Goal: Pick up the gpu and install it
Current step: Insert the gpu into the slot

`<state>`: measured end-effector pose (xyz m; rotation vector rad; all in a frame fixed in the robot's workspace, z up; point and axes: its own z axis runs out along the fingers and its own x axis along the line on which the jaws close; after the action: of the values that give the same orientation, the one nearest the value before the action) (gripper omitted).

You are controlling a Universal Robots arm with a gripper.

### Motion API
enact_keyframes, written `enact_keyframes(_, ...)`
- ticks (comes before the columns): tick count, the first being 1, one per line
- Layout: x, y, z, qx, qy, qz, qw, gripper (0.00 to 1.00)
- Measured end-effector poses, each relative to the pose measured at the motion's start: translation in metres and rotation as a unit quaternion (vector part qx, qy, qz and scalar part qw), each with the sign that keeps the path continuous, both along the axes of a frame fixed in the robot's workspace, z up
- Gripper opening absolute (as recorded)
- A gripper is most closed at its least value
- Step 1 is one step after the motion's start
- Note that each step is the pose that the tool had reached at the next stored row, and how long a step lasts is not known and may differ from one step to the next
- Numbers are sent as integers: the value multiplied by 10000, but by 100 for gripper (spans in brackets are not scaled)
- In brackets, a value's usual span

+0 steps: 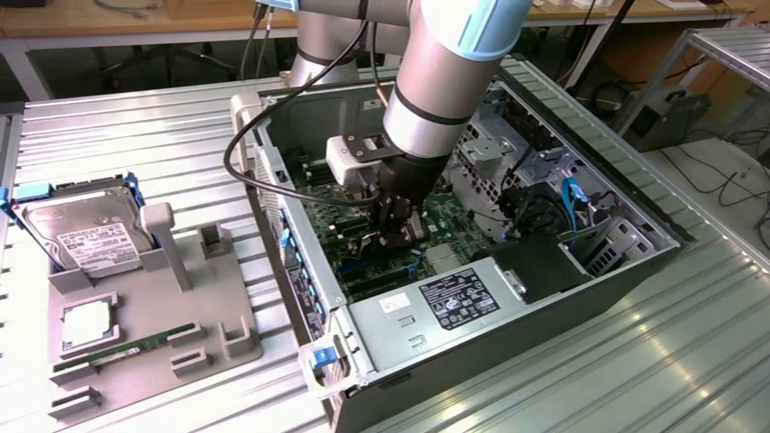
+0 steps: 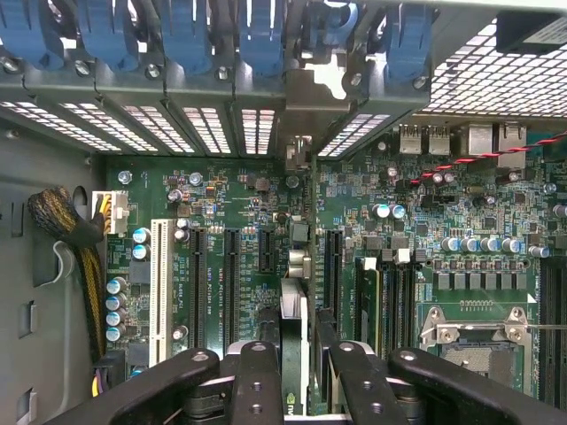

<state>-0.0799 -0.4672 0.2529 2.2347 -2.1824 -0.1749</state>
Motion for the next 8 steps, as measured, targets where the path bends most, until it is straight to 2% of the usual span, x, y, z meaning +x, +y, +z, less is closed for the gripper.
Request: enact_keyframes(8, 0, 0, 0, 0, 0, 0, 10000, 26)
